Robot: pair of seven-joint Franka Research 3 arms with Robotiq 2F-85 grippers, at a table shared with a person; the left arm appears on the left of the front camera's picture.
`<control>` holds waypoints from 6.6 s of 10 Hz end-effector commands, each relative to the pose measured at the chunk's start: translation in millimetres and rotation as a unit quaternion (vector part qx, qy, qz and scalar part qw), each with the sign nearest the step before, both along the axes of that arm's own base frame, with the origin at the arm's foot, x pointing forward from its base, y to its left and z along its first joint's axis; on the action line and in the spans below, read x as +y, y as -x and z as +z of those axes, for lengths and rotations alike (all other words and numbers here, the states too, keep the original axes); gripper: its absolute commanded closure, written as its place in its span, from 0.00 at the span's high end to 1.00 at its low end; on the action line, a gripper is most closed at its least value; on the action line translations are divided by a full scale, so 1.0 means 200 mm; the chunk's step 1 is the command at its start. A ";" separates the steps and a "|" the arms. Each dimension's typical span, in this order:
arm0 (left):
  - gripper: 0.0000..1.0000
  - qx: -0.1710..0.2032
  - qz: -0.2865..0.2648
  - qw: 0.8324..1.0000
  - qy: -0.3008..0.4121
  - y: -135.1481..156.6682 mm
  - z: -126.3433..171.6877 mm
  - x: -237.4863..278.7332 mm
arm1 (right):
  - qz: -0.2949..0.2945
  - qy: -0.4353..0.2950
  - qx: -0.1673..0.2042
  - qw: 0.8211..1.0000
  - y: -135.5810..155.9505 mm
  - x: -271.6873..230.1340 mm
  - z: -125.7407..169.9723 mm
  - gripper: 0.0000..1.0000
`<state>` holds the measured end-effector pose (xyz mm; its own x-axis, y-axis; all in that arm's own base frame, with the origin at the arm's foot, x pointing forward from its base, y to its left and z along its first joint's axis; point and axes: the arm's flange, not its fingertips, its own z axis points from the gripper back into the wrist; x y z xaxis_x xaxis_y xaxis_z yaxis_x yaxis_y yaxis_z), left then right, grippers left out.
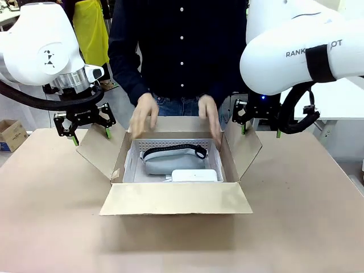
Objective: Pack the gift set into the box.
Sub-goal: Lift both hands away from the flaps of the Package Box, then press and hold the closed box until the human finishes sealing it.
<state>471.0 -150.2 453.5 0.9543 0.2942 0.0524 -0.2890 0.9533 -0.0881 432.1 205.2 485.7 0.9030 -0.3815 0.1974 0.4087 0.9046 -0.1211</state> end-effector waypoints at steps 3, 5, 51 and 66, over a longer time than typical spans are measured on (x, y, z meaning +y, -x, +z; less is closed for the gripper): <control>1.00 0.002 0.005 1.000 -0.008 0.00 0.01 0.00 | -0.007 0.012 -0.006 1.000 -0.02 0.01 0.01 1.00; 1.00 0.002 0.005 1.000 -0.008 0.00 0.01 0.00 | -0.007 0.012 -0.006 1.000 -0.02 0.01 0.01 1.00; 1.00 -0.055 0.070 0.896 0.435 0.41 0.13 1.55 | -0.100 -0.435 0.000 0.895 0.69 -1.32 0.14 1.00; 1.00 -0.209 -0.347 0.771 0.491 0.19 0.01 0.18 | 0.352 -0.311 -0.122 0.874 0.17 -0.05 -0.03 1.00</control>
<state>431.9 -112.5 460.9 0.8662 -0.1785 0.4667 0.4996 0.3070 -0.8100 396.5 190.1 488.2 0.9236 0.1112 0.3669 -0.2984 0.8096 0.5055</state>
